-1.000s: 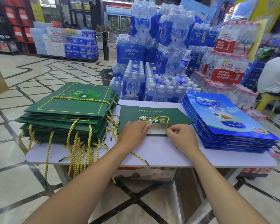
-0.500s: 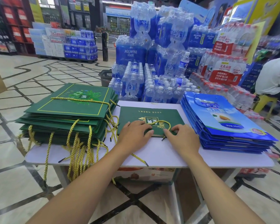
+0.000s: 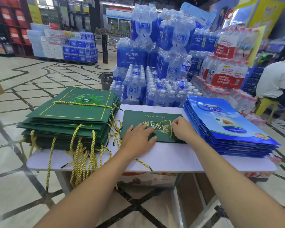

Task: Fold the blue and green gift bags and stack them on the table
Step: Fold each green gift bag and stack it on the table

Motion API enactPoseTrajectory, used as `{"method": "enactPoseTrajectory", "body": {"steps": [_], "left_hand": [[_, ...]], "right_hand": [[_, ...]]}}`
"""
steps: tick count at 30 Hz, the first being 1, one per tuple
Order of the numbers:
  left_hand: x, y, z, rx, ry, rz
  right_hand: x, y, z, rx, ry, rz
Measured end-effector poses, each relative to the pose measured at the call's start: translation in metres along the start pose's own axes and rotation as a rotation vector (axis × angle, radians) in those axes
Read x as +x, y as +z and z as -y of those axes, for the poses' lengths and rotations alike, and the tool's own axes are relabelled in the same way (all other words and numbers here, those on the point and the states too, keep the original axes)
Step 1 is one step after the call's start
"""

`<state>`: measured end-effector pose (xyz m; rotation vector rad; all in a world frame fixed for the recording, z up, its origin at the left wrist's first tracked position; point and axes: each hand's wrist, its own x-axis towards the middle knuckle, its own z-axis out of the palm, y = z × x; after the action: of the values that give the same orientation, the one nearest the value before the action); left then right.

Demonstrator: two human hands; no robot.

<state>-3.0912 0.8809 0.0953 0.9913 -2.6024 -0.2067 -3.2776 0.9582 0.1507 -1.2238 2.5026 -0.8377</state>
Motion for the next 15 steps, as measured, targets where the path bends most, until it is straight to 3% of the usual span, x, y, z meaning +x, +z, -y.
{"method": "enactPoseTrajectory", "body": {"steps": [3,7,10,15], "left_hand": [[-0.002,-0.004,-0.003,0.019,0.007,0.015],[-0.003,-0.008,-0.005,0.043,-0.001,0.131],[-0.005,-0.01,-0.005,0.031,0.006,0.164],[-0.005,-0.011,-0.007,0.053,0.017,0.171]], "right_hand": [[0.003,-0.009,0.023,0.543,0.188,0.236],[0.029,-0.009,0.045,0.752,0.24,0.351],[0.058,0.003,0.061,0.516,0.107,0.209],[0.078,0.023,0.062,-0.426,-0.246,-0.084]]}}
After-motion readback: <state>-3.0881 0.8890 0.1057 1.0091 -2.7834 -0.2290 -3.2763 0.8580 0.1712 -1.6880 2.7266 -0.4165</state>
